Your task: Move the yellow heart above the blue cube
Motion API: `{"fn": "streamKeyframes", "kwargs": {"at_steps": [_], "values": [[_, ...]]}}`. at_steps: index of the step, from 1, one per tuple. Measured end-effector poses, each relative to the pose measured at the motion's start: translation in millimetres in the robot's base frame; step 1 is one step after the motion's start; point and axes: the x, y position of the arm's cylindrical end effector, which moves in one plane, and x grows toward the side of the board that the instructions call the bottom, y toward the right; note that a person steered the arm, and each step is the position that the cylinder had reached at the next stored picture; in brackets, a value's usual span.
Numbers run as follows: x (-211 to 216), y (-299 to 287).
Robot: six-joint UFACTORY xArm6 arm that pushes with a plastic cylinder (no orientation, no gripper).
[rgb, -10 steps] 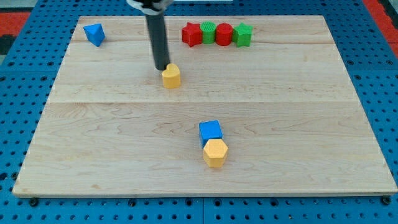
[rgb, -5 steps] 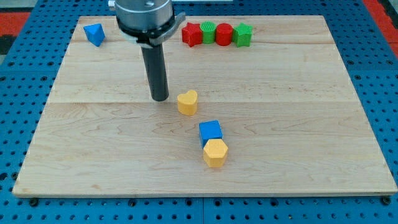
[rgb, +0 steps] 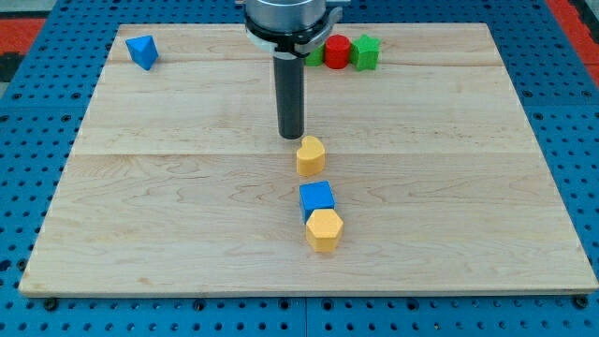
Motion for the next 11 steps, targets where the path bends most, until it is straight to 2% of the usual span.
{"fn": "streamKeyframes", "kwargs": {"at_steps": [2, 3, 4, 6, 11], "values": [[36.3, 3.9], [41.6, 7.1], [41.4, 9.0], [24.6, 55.3], [36.9, 38.6]]}}
